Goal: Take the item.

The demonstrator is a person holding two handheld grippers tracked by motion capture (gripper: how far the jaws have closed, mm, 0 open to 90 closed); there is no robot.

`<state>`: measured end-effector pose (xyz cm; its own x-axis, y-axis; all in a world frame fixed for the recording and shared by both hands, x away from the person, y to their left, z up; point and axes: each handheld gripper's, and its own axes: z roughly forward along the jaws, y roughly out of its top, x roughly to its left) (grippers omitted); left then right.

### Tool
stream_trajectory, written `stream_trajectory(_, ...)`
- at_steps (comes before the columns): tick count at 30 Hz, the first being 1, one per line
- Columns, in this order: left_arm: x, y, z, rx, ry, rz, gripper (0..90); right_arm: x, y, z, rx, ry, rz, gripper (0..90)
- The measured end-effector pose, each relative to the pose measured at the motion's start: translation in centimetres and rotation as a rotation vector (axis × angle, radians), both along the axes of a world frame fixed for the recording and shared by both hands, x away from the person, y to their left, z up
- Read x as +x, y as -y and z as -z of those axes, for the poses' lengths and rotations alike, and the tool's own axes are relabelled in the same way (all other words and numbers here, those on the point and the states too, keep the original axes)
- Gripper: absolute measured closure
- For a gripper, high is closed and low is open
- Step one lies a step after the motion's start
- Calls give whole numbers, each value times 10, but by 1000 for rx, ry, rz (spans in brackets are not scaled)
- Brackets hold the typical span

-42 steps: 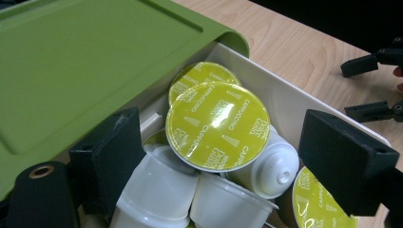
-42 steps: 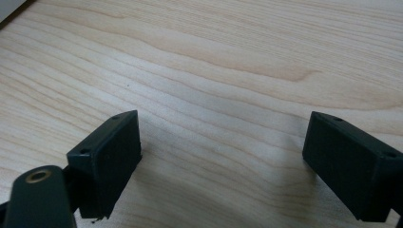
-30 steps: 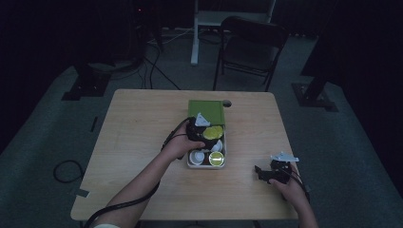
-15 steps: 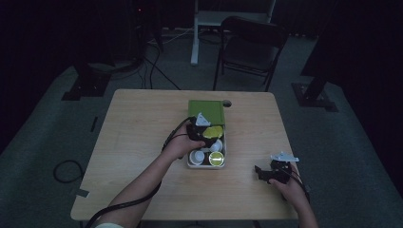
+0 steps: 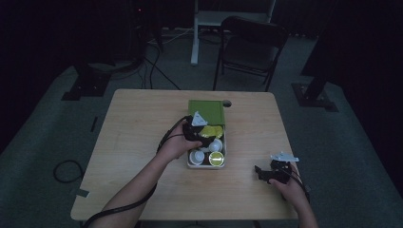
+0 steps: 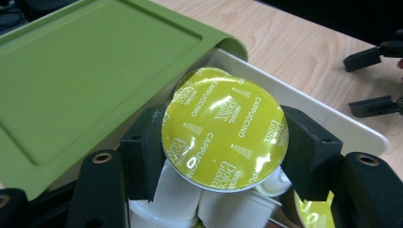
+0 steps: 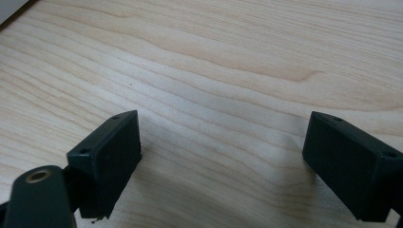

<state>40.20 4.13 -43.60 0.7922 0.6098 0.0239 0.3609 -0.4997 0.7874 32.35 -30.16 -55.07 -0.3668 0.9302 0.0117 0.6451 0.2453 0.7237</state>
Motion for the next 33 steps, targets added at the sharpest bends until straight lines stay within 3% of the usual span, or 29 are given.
stream_trajectory(18, -14, -20, -19, -30, 33, -17, 386, 0, 0, 0, -1, 1, -1, 119)
stream_trajectory(33, -17, -44, -25, -38, 49, -59, 386, 0, 0, 0, -1, 1, 0, 119)
